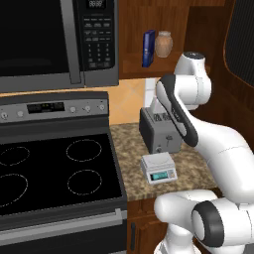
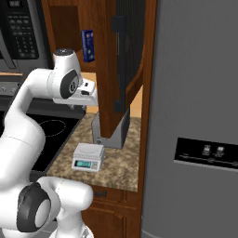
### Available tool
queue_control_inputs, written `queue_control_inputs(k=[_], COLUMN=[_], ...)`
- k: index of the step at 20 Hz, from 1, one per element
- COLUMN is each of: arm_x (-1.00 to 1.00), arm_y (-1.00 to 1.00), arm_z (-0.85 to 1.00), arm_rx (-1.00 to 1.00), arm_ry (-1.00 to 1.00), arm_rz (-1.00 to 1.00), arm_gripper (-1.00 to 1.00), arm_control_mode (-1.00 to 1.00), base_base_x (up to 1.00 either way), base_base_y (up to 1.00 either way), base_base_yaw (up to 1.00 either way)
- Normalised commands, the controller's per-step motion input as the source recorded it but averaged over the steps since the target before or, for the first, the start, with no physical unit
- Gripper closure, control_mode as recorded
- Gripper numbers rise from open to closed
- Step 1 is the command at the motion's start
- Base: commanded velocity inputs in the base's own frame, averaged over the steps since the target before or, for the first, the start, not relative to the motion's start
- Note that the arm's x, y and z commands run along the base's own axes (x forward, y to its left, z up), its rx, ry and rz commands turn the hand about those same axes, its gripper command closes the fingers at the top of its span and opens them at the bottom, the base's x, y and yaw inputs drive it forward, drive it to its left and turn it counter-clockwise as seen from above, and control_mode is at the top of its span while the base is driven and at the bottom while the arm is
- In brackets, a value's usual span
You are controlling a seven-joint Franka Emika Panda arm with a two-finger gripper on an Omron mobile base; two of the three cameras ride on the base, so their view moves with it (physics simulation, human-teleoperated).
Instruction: Pick the cereal and place it on the digital scale for weighing, and close the cabinet.
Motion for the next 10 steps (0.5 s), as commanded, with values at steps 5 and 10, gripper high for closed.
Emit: queue_control_inputs(k=[5,10], arm_x=[-0.21,-0.2], arm_y=[0.15,0.22], arm_z=[0.02,0.44], arm_rx=[-0.02,0.0], arm_ry=[-0.08,-0.2], arm_rz=[0.01,0.0], arm_gripper=[-1.0,-1.0], arm_control_mode=[-1.0,-1.0], base_base_x=[0.0,0.0], base_base_y=[0.0,0.0], base_base_yaw=[0.0,0.0])
